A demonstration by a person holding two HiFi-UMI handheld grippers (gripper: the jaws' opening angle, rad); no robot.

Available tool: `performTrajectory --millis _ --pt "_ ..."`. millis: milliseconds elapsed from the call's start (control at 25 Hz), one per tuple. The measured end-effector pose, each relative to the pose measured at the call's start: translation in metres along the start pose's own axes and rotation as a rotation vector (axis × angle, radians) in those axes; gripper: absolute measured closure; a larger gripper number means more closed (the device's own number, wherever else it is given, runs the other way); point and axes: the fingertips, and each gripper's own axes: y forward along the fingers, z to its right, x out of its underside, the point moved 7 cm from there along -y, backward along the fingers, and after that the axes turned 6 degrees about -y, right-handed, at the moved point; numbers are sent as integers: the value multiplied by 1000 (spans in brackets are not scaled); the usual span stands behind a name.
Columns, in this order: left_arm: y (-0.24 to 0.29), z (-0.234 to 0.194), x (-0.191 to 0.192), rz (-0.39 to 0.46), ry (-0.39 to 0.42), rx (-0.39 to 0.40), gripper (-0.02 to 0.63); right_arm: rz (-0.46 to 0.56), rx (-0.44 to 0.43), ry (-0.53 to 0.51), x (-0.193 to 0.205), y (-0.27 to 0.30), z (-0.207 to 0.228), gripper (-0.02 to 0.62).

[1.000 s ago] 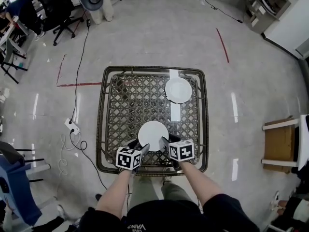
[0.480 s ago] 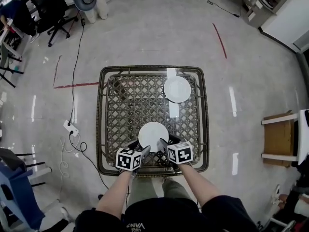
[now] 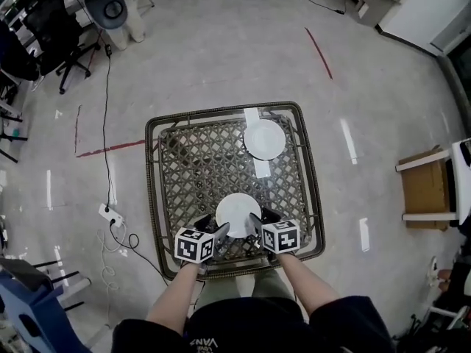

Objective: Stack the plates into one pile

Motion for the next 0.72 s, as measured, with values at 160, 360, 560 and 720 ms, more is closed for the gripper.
performTrajectory --millis 160,360,560,720 --pt "2 -2 -21 -2 52 44 325 58 57 80 -6 -4 4 396" --pt "12 -2 -57 -5 134 73 325 134 106 163 -22 -10 13 397" --pt "30 5 -97 14 205 68 325 189 136 213 -36 -14 34 400" --pt "48 12 -133 36 250 53 325 227 153 233 -51 -14 57 400"
